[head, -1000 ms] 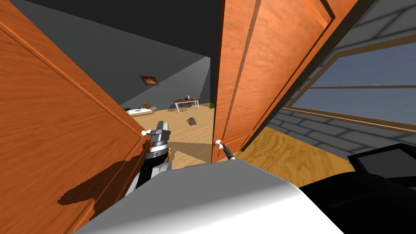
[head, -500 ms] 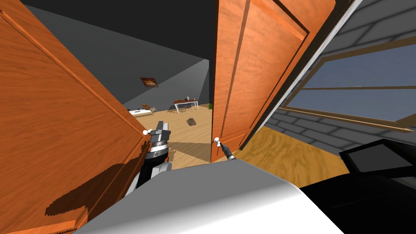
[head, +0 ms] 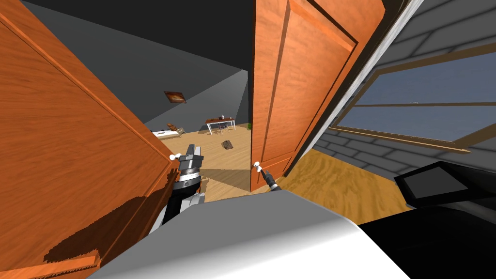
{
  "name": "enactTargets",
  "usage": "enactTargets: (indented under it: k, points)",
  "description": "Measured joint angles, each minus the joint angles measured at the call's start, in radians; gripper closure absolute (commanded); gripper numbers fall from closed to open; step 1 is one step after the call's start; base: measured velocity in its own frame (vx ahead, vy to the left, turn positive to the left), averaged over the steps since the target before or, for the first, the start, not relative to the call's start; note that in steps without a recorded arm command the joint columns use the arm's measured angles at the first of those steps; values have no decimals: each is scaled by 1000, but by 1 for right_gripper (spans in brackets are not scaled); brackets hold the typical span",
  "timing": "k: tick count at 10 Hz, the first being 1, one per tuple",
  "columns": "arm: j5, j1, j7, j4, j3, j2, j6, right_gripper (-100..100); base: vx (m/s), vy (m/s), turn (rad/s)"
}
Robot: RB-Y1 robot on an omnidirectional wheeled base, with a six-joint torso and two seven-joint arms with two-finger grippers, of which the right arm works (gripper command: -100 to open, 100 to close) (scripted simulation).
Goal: Push the door open
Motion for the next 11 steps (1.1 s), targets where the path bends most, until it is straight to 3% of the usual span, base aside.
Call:
enactTargets:
  k: [11]
  points:
    - [8, -85, 275, 62, 22, 11, 37, -100, -59, -9, -38]
